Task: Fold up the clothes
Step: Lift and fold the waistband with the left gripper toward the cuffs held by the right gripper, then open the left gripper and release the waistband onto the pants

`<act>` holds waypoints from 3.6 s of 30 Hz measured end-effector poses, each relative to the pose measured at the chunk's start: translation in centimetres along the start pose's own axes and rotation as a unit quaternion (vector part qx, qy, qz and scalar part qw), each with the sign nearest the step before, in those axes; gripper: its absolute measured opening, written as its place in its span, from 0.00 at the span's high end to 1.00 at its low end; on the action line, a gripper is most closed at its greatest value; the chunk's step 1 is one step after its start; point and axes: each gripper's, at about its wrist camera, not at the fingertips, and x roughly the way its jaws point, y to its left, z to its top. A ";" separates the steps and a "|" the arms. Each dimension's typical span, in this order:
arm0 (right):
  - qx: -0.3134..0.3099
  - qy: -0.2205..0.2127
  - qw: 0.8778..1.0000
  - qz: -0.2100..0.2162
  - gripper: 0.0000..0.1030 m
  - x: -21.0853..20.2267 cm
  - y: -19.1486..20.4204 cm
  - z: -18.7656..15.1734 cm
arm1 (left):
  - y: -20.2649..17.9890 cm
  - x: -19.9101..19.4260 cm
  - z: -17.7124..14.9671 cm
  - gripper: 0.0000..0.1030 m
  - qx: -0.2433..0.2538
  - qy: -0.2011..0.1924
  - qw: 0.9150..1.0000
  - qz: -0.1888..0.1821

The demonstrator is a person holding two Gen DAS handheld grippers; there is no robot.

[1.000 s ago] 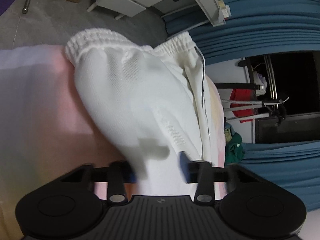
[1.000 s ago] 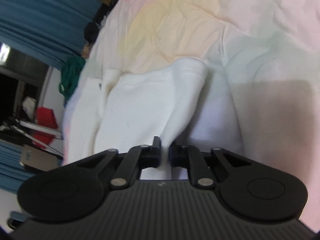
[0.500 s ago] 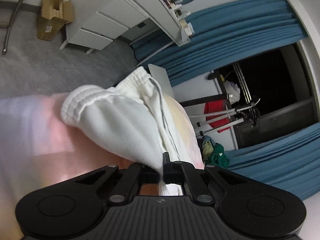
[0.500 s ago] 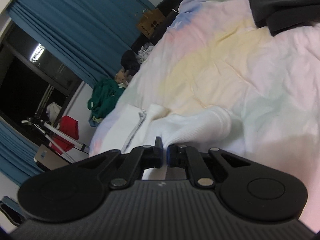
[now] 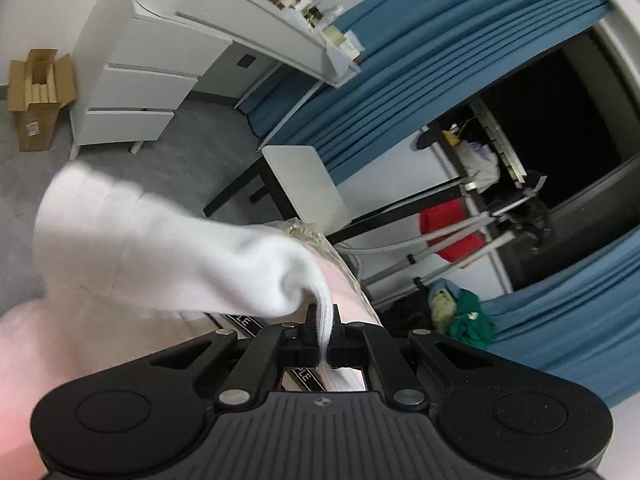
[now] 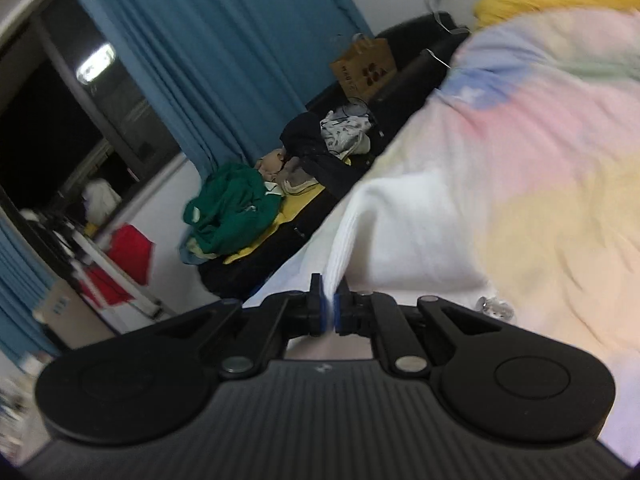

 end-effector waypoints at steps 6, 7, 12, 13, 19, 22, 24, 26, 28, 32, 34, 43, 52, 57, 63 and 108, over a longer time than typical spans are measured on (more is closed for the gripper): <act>-0.069 0.005 0.996 -0.056 0.94 12.1 5.8 -1.2 | -2.5 13.9 1.2 0.97 0.046 0.025 0.996 0.077; -0.081 0.005 0.995 -0.066 0.94 14.2 6.8 -1.3 | -2.5 15.8 1.2 0.97 0.053 0.031 0.994 0.091; -0.092 0.022 0.993 -0.072 0.94 17.9 5.7 -3.2 | -1.0 20.8 1.0 0.95 0.067 0.067 0.988 0.126; -0.095 0.025 0.993 -0.067 0.93 17.9 5.7 -3.3 | -0.8 21.0 0.9 0.94 0.075 0.070 0.987 0.126; -0.049 0.012 0.999 -0.009 0.90 12.7 4.2 -2.4 | 1.2 16.2 0.2 0.69 0.064 0.056 0.993 0.085; -0.003 0.000 1.000 0.029 0.90 8.1 2.4 -1.9 | 3.0 12.0 -0.7 0.54 0.036 0.046 0.997 0.058; 0.017 0.009 0.999 0.040 0.90 5.4 1.2 -2.1 | 4.2 9.2 -1.2 0.44 0.017 0.039 0.998 0.039; 0.040 0.022 0.997 0.060 0.90 2.7 -0.4 -2.7 | 5.4 6.4 -1.7 0.42 -0.001 0.033 0.999 0.021; 0.073 0.032 0.993 0.088 0.90 0.2 -2.3 -3.5 | 6.7 3.8 -2.4 0.35 -0.023 0.027 0.999 0.005; 0.135 0.061 0.982 0.116 0.64 -2.8 -6.4 -6.0 | 11.9 -0.2 -5.0 0.22 -0.100 0.023 0.995 0.000; 0.154 0.080 0.978 0.117 0.38 -3.8 -8.0 -7.1 | 13.9 -0.9 -6.3 0.22 -0.127 0.038 0.991 -0.014; 0.220 0.183 0.946 0.150 0.29 0.7 -9.2 -11.0 | 16.2 5.9 -7.6 0.24 -0.146 0.043 0.987 -0.050; 0.195 0.117 0.962 0.152 0.50 4.8 -7.4 -11.0 | 13.4 10.4 -7.5 0.39 -0.058 -0.018 0.997 -0.049; 0.201 0.095 0.963 0.151 0.79 4.7 -7.7 -10.1 | 12.3 9.4 -8.9 0.74 -0.041 -0.049 0.998 -0.023; 0.209 0.070 0.964 0.148 0.83 4.7 -8.1 -9.1 | 12.4 5.6 -8.9 0.84 -0.080 -0.045 0.994 -0.057; 0.321 0.203 0.917 0.118 0.62 -6.6 -20.3 -11.1 | 10.9 -18.1 -17.4 0.34 0.248 -0.015 0.966 0.075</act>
